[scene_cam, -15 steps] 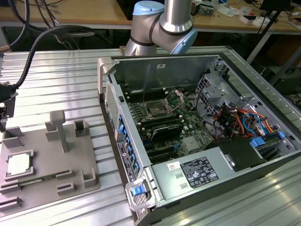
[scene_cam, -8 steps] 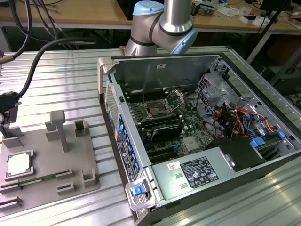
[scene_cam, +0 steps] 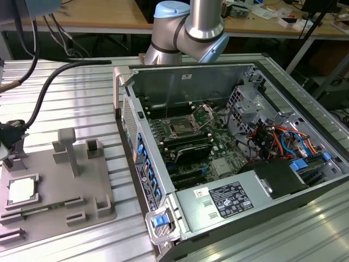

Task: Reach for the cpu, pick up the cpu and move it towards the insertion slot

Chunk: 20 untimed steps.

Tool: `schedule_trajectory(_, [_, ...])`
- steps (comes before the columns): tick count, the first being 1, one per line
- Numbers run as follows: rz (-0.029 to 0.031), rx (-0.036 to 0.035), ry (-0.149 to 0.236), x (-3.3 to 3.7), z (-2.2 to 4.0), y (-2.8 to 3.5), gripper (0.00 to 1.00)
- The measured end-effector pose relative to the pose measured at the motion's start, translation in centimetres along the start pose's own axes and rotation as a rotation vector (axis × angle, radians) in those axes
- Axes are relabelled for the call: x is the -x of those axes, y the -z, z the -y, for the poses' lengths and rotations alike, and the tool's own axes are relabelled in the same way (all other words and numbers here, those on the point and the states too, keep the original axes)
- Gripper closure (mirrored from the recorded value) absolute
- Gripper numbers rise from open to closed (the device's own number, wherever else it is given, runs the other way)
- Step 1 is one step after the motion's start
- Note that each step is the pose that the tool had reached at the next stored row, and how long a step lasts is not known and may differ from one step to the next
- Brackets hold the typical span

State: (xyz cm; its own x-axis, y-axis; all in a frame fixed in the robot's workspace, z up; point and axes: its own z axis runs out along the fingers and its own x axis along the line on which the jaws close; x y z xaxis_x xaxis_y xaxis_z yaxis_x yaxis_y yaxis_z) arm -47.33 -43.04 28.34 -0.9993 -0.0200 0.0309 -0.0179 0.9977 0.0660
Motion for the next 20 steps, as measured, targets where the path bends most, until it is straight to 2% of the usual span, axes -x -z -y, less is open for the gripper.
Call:
schedule_trajectory(2, [0.0001, 0.0003, 0.0, 0.02, 0.11, -0.38, 0.44])
schedule_trajectory(3, [0.0, 0.003, 0.0, 0.02, 0.17, -0.5, 0.38])
schedule_trajectory(4, [0.0001, 0.0119, 0.0, 0.02, 0.21, -0.64, 0.38])
schedule_trajectory(6, [0.0019, 0.0146, 0.001, 0.0, 0.25, -0.83, 0.38])
schedule_trajectory(12, [0.0054, 0.0134, 0.001, 0.07, 0.49, -1.83, 0.38])
schedule_trajectory(14, [0.0056, 0.0014, 0.0, 0.24, 0.52, -2.23, 0.38])
schedule_trajectory(15, [0.0063, -0.0002, -0.004, 0.3, 0.52, -2.34, 0.38])
schedule_trajectory(16, [0.0068, -0.0002, -0.009, 0.32, 0.52, -2.44, 0.38])
schedule_trajectory(20, [0.0087, 0.0001, -0.021, 0.42, 0.68, -3.51, 0.38])
